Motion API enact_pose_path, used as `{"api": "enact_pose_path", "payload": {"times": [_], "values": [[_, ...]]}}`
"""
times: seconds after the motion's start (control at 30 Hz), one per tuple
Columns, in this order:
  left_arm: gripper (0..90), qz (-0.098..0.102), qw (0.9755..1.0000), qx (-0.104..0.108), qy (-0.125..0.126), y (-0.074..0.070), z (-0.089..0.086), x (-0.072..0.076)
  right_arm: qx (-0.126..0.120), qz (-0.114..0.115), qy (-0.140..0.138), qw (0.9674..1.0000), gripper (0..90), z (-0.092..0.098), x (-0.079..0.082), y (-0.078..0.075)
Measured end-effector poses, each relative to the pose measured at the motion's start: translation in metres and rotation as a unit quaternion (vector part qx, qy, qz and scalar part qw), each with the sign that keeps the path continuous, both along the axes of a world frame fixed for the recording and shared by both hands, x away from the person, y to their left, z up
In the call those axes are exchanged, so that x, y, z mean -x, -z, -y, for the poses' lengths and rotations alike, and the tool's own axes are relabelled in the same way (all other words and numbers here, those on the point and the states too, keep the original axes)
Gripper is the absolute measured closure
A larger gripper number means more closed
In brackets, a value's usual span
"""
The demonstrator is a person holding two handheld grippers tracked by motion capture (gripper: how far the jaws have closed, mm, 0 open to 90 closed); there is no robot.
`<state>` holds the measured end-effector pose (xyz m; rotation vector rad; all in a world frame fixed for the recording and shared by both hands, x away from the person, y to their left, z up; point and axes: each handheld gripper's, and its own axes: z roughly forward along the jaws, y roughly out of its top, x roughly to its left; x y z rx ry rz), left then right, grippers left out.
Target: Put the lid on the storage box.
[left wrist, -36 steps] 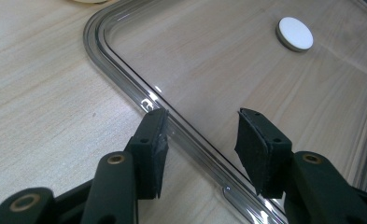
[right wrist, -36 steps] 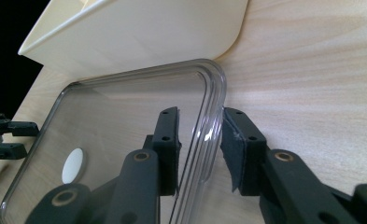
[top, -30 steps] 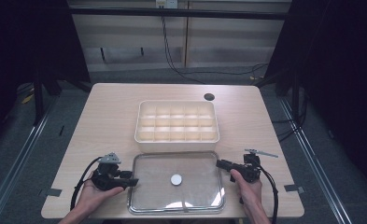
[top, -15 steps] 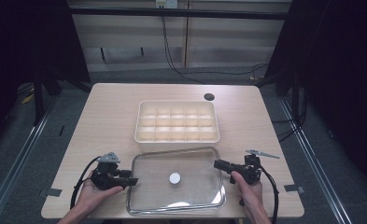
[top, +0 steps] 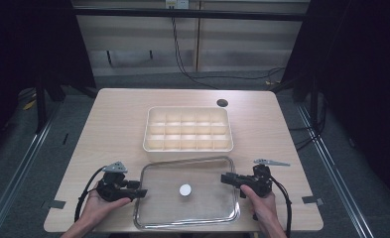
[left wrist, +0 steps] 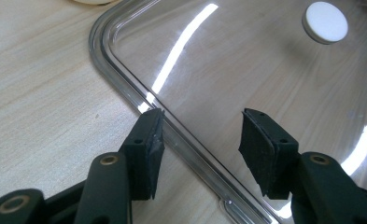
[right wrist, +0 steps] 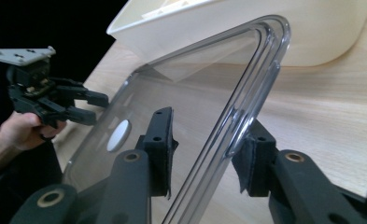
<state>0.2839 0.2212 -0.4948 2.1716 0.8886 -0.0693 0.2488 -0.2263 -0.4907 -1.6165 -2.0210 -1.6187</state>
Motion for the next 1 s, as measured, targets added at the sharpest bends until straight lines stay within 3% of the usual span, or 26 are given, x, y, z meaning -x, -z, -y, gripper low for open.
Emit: {"api": "enact_pose_path", "payload": {"times": [0.07,0.3,0.33,0.57,0.83,0.87,1.0], "values": [[48.0,0.002,1.0,0.0,0.001,0.0,0.001,0.0,-0.021,0.002,0.0,0.9998,67.7,0.003,0.002,-0.002],[37.6,0.011,0.9999,0.002,-0.011,0.001,-0.002,-0.001,-0.031,0.028,-0.013,0.999,71.1,0.003,0.007,-0.008],[34.4,0.003,0.9998,0.016,-0.013,0.002,-0.003,-0.002,-0.034,0.033,-0.012,0.9988,72.0,0.004,0.007,-0.009],[28.2,-0.014,0.9989,0.037,-0.023,0.003,-0.004,-0.003,-0.031,0.041,-0.015,0.9986,72.4,0.003,0.008,-0.014],[38.5,-0.03,0.9979,0.054,-0.019,0.004,-0.004,-0.006,-0.019,0.031,-0.01,0.9993,71.6,0.002,0.007,-0.015],[39.6,-0.031,0.9979,0.052,-0.02,0.004,-0.003,-0.006,-0.008,0.015,-0.011,0.9998,70.1,0.003,0.005,-0.014],[42.1,-0.029,0.9981,0.052,-0.016,0.002,-0.004,-0.006,0.007,0.002,0.003,1.0,68.3,0.0,0.0,-0.012]]}}
